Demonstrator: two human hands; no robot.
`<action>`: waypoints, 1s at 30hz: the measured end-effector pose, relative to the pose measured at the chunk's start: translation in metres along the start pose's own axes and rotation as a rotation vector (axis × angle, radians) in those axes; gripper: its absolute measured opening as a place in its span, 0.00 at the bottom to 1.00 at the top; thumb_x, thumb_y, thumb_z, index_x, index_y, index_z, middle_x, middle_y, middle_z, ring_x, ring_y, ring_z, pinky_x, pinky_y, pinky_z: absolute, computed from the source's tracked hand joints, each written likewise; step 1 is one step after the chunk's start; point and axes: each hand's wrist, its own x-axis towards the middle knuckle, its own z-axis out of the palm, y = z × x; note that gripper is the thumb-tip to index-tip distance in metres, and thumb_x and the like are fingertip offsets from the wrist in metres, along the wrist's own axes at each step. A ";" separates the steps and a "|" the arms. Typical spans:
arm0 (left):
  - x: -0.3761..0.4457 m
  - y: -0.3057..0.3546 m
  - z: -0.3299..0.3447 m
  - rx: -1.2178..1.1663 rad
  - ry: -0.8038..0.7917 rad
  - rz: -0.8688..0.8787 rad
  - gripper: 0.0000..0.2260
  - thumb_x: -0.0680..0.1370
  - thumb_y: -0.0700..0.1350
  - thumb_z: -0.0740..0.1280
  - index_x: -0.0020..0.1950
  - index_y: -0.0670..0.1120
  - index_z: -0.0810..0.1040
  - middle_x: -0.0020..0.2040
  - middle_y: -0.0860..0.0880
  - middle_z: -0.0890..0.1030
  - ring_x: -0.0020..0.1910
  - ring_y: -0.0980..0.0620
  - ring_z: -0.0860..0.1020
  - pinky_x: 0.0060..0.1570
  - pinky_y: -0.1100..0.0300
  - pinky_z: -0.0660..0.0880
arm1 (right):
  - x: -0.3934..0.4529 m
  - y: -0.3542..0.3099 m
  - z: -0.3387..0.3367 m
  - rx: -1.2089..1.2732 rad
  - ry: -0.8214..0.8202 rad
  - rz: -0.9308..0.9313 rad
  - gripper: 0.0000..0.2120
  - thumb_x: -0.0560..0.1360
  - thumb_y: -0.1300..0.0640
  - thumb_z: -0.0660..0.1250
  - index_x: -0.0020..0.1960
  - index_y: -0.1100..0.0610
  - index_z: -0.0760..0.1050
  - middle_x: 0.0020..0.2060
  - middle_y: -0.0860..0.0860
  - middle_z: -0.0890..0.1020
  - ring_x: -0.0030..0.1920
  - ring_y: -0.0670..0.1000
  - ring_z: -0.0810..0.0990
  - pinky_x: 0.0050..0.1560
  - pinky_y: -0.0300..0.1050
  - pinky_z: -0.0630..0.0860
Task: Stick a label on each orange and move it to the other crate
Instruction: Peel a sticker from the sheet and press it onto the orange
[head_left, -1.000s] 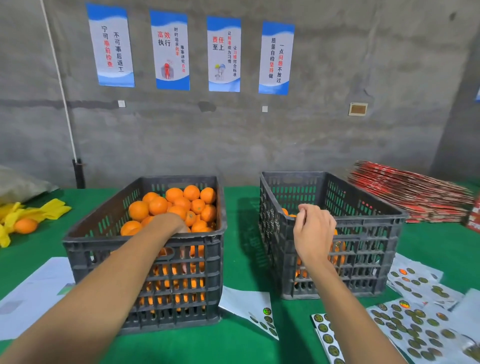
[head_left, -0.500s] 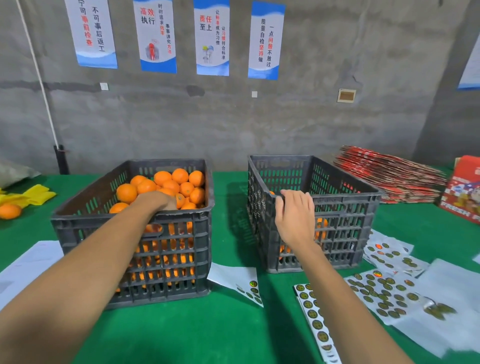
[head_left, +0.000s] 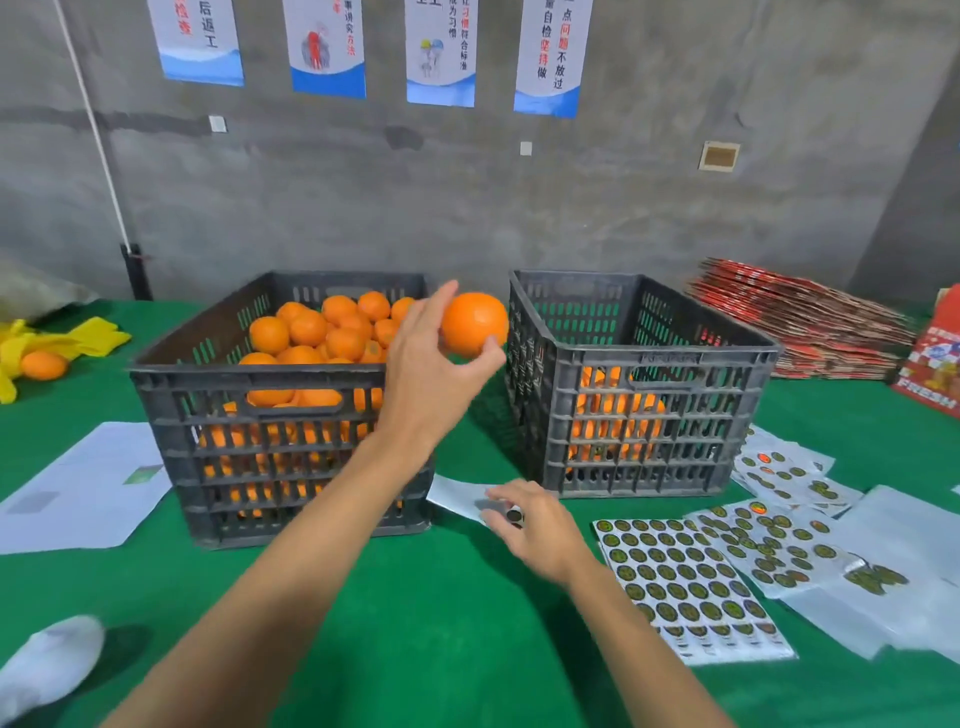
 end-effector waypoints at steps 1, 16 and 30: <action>-0.021 -0.002 0.009 -0.067 -0.043 -0.031 0.32 0.71 0.55 0.73 0.74 0.52 0.73 0.65 0.53 0.75 0.60 0.53 0.78 0.56 0.51 0.81 | -0.006 0.002 0.006 -0.012 -0.031 0.003 0.15 0.81 0.46 0.66 0.64 0.50 0.80 0.59 0.45 0.81 0.61 0.48 0.76 0.62 0.47 0.73; -0.165 -0.111 0.064 -0.446 -0.229 -0.862 0.12 0.81 0.50 0.70 0.63 0.49 0.80 0.57 0.49 0.83 0.54 0.51 0.84 0.58 0.51 0.81 | -0.020 0.011 0.028 -0.252 -0.107 0.076 0.24 0.77 0.35 0.61 0.64 0.47 0.80 0.55 0.46 0.78 0.57 0.51 0.73 0.56 0.46 0.67; -0.177 -0.131 0.060 -0.841 -0.016 -1.142 0.15 0.83 0.51 0.68 0.65 0.43 0.77 0.61 0.38 0.83 0.53 0.41 0.86 0.67 0.44 0.76 | -0.018 0.008 0.044 -0.056 0.003 0.158 0.13 0.79 0.41 0.68 0.53 0.47 0.86 0.46 0.46 0.78 0.51 0.49 0.73 0.53 0.46 0.69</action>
